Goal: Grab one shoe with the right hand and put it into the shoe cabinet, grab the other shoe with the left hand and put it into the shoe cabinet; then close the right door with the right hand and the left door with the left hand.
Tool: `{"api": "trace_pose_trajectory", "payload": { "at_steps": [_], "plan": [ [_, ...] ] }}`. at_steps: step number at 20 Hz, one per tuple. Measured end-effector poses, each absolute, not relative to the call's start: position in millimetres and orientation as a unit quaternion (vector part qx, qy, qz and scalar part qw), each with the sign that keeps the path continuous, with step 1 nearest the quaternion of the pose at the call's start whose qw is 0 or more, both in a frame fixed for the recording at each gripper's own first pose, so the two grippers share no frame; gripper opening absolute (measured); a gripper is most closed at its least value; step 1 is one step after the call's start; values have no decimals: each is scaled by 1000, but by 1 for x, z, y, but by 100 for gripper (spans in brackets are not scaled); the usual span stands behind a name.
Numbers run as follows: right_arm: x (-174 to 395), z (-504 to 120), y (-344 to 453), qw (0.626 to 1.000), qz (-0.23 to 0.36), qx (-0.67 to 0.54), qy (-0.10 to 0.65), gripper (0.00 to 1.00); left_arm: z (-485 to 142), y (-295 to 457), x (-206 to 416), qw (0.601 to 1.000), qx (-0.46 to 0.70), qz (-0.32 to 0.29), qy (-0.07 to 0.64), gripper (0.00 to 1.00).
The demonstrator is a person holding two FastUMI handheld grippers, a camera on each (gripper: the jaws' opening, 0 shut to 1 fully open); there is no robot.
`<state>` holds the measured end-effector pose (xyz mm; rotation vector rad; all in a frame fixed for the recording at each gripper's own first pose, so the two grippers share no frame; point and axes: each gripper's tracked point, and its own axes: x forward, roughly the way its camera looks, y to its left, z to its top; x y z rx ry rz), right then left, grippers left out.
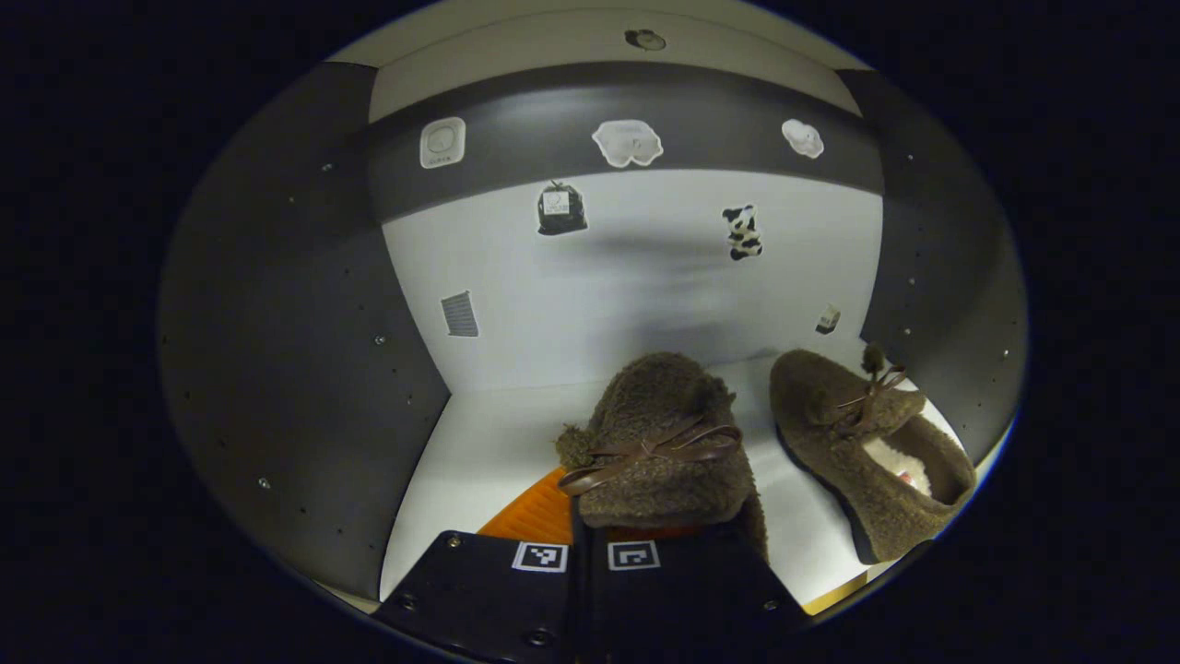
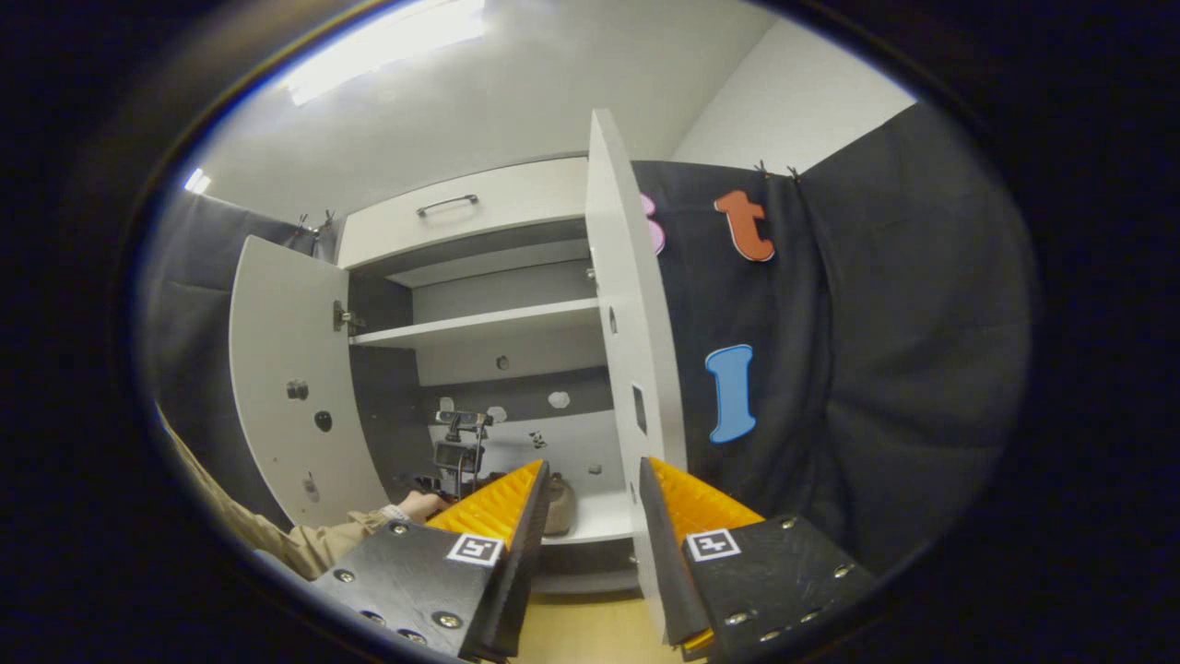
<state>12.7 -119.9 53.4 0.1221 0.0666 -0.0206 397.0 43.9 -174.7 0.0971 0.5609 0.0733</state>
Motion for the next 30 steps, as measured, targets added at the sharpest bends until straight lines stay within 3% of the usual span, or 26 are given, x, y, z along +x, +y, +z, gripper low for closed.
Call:
{"api": "trace_pose_trajectory", "payload": {
  "at_steps": [6,11,13,15,19,20,21,24,25,30],
  "plan": [
    [-1,51,-147,997,-40,62,31,57,-178,49,394,957,47,46,284,16],
    [4,40,-189,995,-78,45,36,54,-157,60,379,962,45,52,264,64],
    [7,36,-204,995,-88,35,38,58,-144,60,368,966,36,47,253,84],
    [14,28,-218,994,-97,28,50,67,-134,59,353,967,29,40,248,95],
    [31,10,-228,993,-83,35,71,77,-92,52,325,979,34,23,201,99],
    [35,6,-228,994,-76,34,75,87,-79,48,315,981,34,16,188,99],
    [38,4,-231,994,-74,31,79,90,-66,44,306,984,33,9,174,99],
    [47,-7,-222,994,-48,30,96,88,-31,28,274,991,24,-18,133,98],
    [48,-7,-223,994,-43,27,95,95,-23,25,263,992,22,-23,125,98],
    [50,-6,-218,995,-16,13,98,93,9,13,219,995,19,-42,92,98]
  ]
}}
